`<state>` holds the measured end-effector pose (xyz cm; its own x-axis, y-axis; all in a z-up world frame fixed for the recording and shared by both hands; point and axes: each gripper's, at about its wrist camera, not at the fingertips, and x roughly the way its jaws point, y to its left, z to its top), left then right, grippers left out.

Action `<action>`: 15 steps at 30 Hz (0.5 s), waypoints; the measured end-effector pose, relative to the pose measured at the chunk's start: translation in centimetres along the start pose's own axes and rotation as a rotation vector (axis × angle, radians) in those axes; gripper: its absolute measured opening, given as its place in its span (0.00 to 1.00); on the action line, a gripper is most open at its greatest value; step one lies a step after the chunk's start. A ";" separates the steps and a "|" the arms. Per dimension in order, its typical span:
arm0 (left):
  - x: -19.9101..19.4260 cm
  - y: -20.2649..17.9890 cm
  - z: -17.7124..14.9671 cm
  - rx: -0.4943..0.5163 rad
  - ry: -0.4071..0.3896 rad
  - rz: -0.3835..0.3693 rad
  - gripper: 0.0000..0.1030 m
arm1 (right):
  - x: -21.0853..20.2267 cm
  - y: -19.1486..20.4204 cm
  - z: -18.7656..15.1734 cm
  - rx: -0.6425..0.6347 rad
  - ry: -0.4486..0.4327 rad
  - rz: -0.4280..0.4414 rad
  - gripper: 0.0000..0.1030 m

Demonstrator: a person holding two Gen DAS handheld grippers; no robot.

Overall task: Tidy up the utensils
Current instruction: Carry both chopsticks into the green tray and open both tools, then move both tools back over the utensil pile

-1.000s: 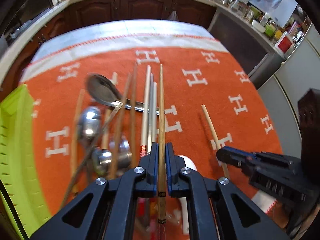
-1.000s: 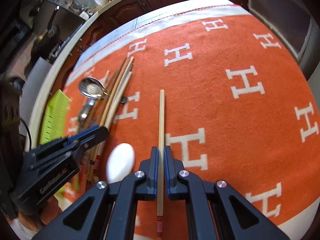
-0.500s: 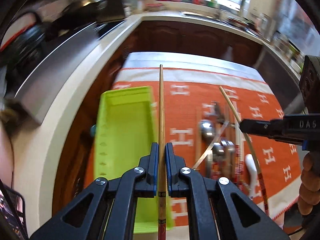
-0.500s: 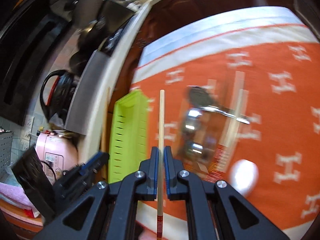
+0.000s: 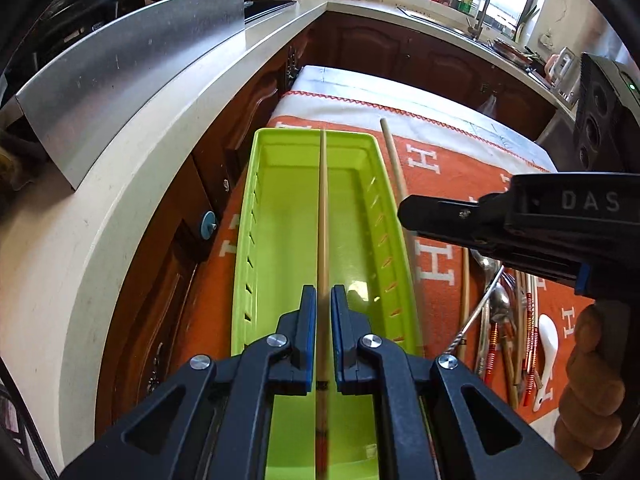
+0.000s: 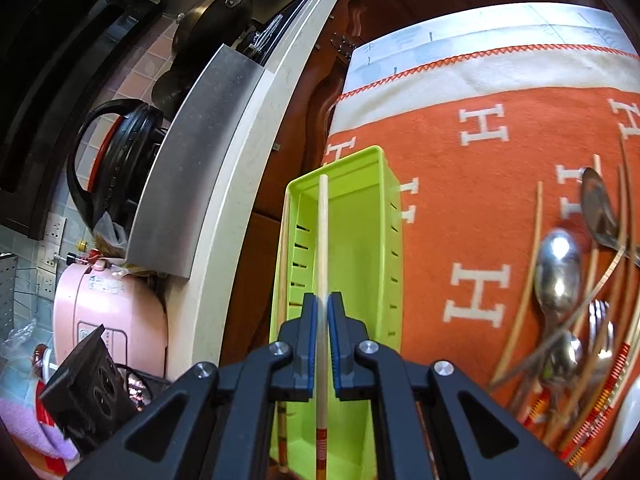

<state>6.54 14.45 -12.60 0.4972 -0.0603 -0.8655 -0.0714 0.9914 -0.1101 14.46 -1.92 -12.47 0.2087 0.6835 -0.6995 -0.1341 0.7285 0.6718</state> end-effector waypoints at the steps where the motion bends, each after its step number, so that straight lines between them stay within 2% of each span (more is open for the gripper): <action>1: 0.1 0.0 0.0 0.001 -0.003 0.005 0.15 | 0.3 0.1 0.0 0.000 -0.003 -0.011 0.07; 3: 0.1 0.3 -0.1 0.001 -0.013 0.018 0.24 | 0.6 0.1 0.1 -0.004 0.004 -0.022 0.08; 6: 0.3 0.0 0.0 -0.003 -0.020 0.022 0.27 | 0.5 0.0 0.3 -0.001 0.005 -0.044 0.08; 10: 0.1 -0.8 0.1 -0.007 -0.051 0.014 0.46 | -1.0 -0.6 0.6 -0.006 -0.013 -0.054 0.08; 15: -0.6 -2.2 0.1 0.017 -0.064 -0.035 0.49 | -4.3 -2.2 0.6 -0.018 -0.062 -0.110 0.08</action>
<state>6.51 12.28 -11.79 0.5531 -0.0876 -0.8285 -0.0386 0.9907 -0.1305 14.43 -6.53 -10.81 0.2826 0.5954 -0.7521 -0.1246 0.8002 0.5866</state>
